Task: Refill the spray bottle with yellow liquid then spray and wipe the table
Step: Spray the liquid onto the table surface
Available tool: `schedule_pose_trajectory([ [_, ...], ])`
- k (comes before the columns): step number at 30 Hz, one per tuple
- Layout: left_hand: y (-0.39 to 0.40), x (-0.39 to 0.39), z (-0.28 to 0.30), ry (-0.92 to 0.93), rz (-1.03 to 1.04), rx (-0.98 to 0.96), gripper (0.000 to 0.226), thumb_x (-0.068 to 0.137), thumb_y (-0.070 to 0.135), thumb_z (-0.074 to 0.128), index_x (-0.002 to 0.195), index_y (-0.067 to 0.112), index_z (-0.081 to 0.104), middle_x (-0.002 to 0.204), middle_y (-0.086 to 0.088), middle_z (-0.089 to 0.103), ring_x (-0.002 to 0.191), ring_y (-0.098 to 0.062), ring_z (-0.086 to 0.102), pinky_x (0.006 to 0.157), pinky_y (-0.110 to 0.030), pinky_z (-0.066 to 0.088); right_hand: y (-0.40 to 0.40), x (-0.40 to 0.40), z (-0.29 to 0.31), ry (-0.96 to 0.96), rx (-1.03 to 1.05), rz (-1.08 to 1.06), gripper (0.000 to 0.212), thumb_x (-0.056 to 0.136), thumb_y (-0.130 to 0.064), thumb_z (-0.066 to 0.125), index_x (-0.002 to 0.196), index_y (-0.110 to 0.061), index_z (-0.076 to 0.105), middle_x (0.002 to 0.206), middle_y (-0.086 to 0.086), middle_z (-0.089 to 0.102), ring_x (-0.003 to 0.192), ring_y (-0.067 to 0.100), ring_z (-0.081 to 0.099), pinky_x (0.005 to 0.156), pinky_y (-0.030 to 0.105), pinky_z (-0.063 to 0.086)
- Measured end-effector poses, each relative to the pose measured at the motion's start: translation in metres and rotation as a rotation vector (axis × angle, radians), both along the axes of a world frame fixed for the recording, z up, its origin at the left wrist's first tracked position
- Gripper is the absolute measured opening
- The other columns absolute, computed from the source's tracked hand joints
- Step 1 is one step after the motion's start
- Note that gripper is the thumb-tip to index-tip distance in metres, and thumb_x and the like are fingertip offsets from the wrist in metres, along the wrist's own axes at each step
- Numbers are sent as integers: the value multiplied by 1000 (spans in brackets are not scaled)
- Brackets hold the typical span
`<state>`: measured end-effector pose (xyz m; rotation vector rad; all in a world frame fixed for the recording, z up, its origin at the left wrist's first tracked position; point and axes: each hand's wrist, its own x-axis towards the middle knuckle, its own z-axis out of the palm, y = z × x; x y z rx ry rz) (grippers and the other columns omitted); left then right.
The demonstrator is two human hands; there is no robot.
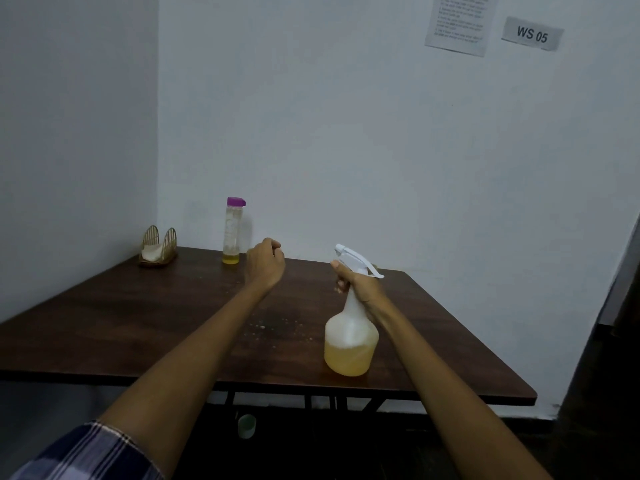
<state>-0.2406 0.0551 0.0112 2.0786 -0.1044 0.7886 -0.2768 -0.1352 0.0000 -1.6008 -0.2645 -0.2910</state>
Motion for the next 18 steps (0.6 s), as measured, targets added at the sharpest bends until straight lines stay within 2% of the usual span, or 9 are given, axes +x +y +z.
schedule_pose_trajectory([
  [2,2,-1,0,-5,-3,-3,25,96,11,43,113,0,59,113,-16,64,104,-27,59,81,-33,50,0,-4,5,17,-46,78,14,82,-23,72,79,-11,65,59,0,60,62,16,60,71,36,58],
  [4,7,-1,1,-5,-6,-15,25,96,10,44,113,0,59,113,-16,64,103,-27,59,80,-31,49,-3,-12,10,36,-107,155,4,86,-15,68,85,-11,68,77,5,69,79,19,68,72,32,59],
  [6,20,-1,1,6,-8,-49,25,96,8,43,114,-1,58,114,-18,63,104,-28,59,86,-35,51,-4,-19,20,40,-211,172,10,88,-13,64,97,-17,68,96,3,73,92,14,70,67,23,56],
  [8,40,-3,-3,23,20,-66,26,96,7,43,115,-1,57,116,-19,62,106,-29,58,89,-37,50,0,-26,35,115,-274,193,14,90,-14,61,102,-17,67,103,0,73,92,11,70,65,19,54],
  [10,63,-7,-10,54,68,-86,25,95,7,44,115,-2,57,116,-19,61,107,-30,58,89,-38,48,12,-33,50,233,-411,217,20,93,-29,58,103,-13,66,101,2,72,85,12,70,60,18,52],
  [12,87,-13,-17,88,126,-103,25,94,6,43,114,-2,57,116,-20,61,108,-31,57,88,-38,47,29,-37,54,285,-578,193,44,92,-49,49,107,-10,65,92,4,71,80,15,69,53,18,51],
  [15,117,-22,-28,129,190,-118,28,94,5,42,116,-2,57,119,-19,61,112,-32,55,91,-39,45,51,-36,46,241,-569,115,60,91,-58,44,115,-7,63,63,7,58,60,15,59,46,21,45],
  [18,137,-31,-38,170,228,-130,28,95,7,42,118,0,57,121,-19,60,113,-32,55,90,-39,45,63,-33,44,280,-536,106,64,90,-60,44,122,-6,58,56,6,44,51,15,42,47,25,36],
])
